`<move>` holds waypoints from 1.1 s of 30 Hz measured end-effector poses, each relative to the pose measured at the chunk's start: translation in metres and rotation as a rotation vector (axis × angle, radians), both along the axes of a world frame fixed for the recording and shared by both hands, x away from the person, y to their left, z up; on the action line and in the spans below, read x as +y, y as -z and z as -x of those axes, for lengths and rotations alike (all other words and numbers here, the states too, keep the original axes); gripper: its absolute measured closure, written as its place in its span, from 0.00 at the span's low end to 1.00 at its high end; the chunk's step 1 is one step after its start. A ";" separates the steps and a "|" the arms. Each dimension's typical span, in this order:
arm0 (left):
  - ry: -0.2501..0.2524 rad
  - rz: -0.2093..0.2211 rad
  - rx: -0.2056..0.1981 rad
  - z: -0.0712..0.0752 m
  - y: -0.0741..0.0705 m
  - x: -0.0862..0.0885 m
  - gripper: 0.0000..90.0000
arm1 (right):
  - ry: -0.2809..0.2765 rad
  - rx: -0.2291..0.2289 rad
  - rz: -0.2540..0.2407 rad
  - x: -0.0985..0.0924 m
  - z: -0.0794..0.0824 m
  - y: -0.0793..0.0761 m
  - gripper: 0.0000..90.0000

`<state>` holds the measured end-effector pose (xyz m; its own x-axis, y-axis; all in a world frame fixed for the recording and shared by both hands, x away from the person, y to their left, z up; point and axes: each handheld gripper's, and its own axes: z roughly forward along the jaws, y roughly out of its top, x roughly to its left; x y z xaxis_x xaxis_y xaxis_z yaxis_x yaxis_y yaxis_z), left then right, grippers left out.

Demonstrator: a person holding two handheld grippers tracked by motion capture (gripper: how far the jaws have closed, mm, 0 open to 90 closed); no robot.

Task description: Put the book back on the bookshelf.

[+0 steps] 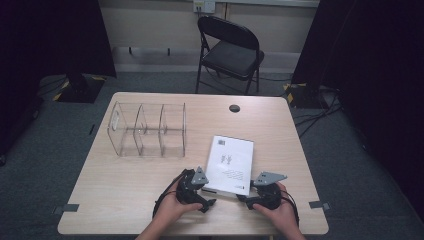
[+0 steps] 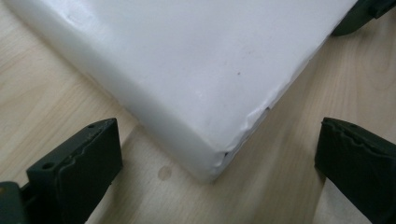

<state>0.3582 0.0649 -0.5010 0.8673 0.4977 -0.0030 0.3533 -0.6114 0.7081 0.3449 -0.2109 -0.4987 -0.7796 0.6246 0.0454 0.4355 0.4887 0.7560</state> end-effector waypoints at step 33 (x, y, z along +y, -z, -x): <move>-0.009 -0.045 -0.105 0.003 -0.031 0.008 0.21 | 0.004 -0.044 -0.083 0.004 0.007 -0.023 0.53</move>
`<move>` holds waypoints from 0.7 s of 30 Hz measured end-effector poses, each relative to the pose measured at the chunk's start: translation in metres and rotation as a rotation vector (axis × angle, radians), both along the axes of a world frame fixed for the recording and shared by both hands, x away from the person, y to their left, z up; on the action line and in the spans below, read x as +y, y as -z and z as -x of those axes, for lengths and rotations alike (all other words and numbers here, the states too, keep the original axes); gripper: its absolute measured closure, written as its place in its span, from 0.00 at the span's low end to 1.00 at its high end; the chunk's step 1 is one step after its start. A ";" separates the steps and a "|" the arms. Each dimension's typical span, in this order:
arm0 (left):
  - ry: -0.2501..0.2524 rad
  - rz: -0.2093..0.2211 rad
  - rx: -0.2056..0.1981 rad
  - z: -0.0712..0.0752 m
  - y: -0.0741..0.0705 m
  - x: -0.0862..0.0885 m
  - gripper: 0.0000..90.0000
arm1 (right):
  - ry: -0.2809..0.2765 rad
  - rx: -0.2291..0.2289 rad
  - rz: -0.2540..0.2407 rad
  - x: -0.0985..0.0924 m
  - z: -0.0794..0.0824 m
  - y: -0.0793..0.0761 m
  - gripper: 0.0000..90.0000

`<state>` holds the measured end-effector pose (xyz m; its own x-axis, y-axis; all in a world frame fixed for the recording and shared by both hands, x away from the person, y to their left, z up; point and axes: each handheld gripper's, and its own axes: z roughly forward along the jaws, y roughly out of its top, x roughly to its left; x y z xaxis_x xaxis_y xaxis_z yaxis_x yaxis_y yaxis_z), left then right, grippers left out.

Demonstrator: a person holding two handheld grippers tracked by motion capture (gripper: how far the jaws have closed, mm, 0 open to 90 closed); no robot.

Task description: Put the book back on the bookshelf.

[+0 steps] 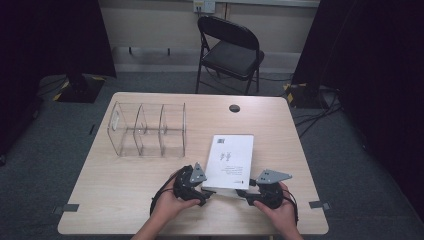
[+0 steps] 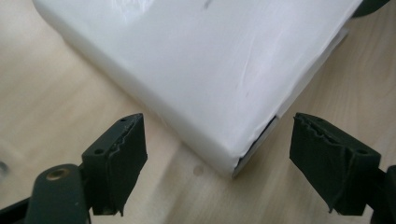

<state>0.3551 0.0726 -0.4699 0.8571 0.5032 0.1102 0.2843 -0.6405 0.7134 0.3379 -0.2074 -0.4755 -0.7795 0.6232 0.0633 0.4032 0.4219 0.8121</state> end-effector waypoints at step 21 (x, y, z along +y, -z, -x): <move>0.068 -0.078 -0.075 -0.005 -0.011 -0.055 0.11 | -0.003 -0.018 -0.024 0.003 -0.001 -0.010 0.54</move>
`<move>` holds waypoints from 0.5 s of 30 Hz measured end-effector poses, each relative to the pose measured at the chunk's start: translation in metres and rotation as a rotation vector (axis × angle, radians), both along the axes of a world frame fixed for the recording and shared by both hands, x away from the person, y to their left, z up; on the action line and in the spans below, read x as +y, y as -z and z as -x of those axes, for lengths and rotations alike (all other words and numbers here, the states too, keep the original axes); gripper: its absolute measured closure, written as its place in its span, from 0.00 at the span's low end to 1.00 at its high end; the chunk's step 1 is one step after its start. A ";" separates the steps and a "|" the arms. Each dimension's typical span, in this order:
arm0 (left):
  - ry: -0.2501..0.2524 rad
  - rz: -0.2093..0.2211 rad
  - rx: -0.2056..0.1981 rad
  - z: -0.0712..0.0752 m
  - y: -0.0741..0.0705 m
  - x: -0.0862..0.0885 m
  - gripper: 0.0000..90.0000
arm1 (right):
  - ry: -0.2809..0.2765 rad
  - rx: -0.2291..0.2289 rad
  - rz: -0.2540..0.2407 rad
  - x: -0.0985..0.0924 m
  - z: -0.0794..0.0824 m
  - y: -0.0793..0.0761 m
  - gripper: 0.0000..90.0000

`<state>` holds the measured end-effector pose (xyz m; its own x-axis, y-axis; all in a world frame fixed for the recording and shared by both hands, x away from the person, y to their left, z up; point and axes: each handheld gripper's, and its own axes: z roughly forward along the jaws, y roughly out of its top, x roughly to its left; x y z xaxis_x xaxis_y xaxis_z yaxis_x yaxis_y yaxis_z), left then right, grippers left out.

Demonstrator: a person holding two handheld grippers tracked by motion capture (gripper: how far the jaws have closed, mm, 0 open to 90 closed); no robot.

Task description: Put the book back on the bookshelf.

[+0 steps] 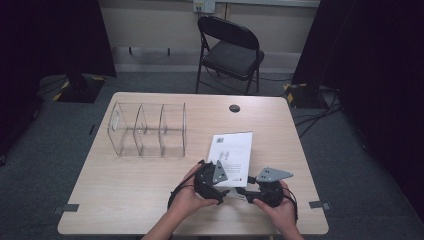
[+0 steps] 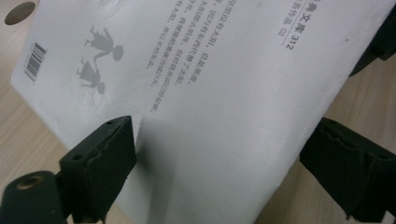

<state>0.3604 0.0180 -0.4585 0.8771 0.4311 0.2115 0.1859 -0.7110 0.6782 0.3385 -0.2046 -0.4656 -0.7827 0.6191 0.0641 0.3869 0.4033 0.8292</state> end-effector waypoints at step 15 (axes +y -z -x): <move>-0.047 -0.041 -0.080 -0.005 0.008 -0.020 0.00 | 0.001 -0.006 -0.005 0.001 0.000 -0.003 0.54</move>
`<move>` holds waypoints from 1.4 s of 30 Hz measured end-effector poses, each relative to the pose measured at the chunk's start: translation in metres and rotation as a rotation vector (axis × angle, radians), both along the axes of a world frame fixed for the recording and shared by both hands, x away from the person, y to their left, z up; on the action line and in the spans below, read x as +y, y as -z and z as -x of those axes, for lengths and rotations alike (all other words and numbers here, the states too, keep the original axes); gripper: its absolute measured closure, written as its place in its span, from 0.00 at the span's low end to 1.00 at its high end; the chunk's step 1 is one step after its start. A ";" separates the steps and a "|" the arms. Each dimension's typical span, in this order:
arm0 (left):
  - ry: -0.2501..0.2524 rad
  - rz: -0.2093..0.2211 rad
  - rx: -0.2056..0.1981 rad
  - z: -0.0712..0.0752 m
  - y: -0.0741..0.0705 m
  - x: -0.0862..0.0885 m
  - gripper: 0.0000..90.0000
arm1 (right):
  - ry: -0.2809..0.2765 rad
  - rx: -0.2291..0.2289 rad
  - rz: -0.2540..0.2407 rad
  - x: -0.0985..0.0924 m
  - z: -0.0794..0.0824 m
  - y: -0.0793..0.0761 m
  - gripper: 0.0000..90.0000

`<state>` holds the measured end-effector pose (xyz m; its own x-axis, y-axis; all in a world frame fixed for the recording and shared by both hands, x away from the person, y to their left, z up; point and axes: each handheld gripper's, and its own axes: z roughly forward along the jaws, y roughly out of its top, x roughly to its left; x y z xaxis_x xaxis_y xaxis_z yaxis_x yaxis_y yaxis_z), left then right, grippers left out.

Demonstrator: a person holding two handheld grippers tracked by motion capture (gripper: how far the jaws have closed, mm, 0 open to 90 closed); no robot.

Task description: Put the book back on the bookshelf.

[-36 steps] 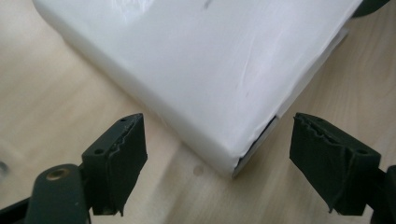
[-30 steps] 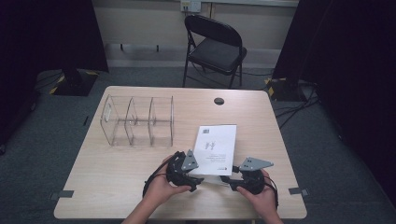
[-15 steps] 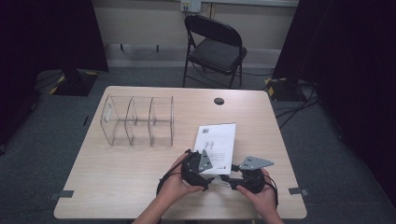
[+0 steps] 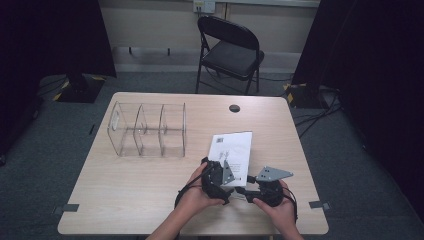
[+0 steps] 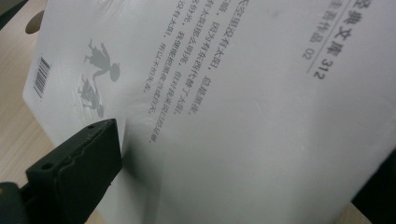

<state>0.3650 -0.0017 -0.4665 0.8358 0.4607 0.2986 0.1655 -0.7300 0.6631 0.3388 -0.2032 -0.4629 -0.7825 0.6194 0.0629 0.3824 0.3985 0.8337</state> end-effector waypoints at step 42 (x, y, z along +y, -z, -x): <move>0.009 -0.068 -0.064 -0.005 0.003 -0.008 0.05 | 0.026 -0.009 0.021 -0.005 -0.004 0.007 0.59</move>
